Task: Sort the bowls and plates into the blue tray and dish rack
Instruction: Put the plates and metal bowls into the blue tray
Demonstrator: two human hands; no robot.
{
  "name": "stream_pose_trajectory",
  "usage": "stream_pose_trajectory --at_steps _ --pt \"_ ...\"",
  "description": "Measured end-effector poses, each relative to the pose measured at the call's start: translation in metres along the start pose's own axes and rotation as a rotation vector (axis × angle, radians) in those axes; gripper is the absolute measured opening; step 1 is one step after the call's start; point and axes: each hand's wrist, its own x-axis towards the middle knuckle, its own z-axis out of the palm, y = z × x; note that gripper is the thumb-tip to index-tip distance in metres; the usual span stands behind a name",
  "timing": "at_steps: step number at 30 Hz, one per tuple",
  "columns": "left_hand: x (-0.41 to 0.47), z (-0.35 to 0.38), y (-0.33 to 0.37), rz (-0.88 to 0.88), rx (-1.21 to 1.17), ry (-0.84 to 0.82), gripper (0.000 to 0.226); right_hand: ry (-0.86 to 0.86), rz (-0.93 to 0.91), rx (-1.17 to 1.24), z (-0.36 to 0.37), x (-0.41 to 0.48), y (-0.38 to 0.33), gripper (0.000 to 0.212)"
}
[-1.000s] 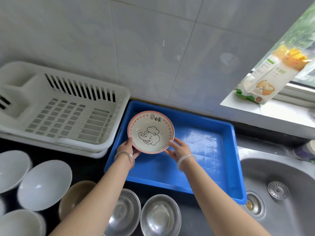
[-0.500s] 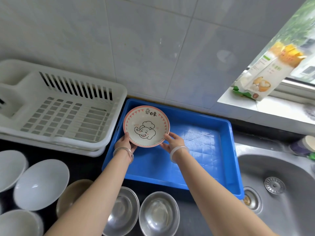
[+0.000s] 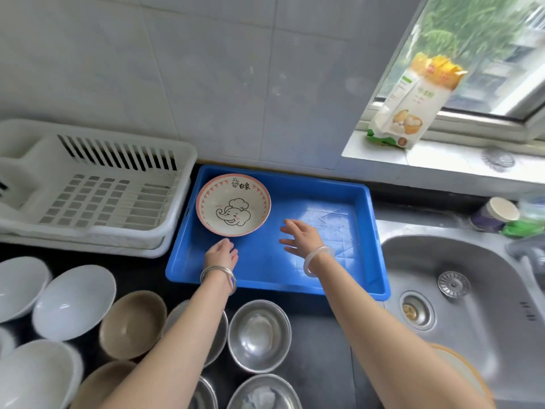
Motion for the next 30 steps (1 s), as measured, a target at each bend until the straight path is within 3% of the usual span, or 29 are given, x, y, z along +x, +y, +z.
stream_pose_trajectory --at_steps 4,7,10,15,19,23,30 --pt "-0.055 0.023 -0.03 0.047 0.063 -0.099 0.014 0.07 -0.132 -0.152 -0.053 -0.052 0.018 0.02" --pt "-0.098 0.047 -0.071 0.013 0.223 -0.236 0.029 0.202 -0.158 -0.348 -0.104 -0.095 0.043 0.017" --pt "-0.138 0.065 -0.124 -0.028 0.432 -0.349 0.015 0.356 -0.133 -0.502 -0.157 -0.134 0.078 0.022" --pt "-0.181 0.084 -0.194 -0.026 0.843 -0.586 0.04 0.51 0.021 -0.694 -0.231 -0.184 0.13 0.039" --pt "-0.195 0.088 -0.22 -0.076 0.94 -0.645 0.045 0.584 0.093 -0.552 -0.261 -0.209 0.162 0.043" --pt "-0.2 0.09 -0.229 -0.189 0.829 -0.592 0.041 0.64 0.176 -0.418 -0.274 -0.22 0.184 0.031" --pt "-0.203 0.091 -0.223 -0.137 0.786 -0.531 0.036 0.674 0.135 -0.368 -0.273 -0.224 0.183 0.022"
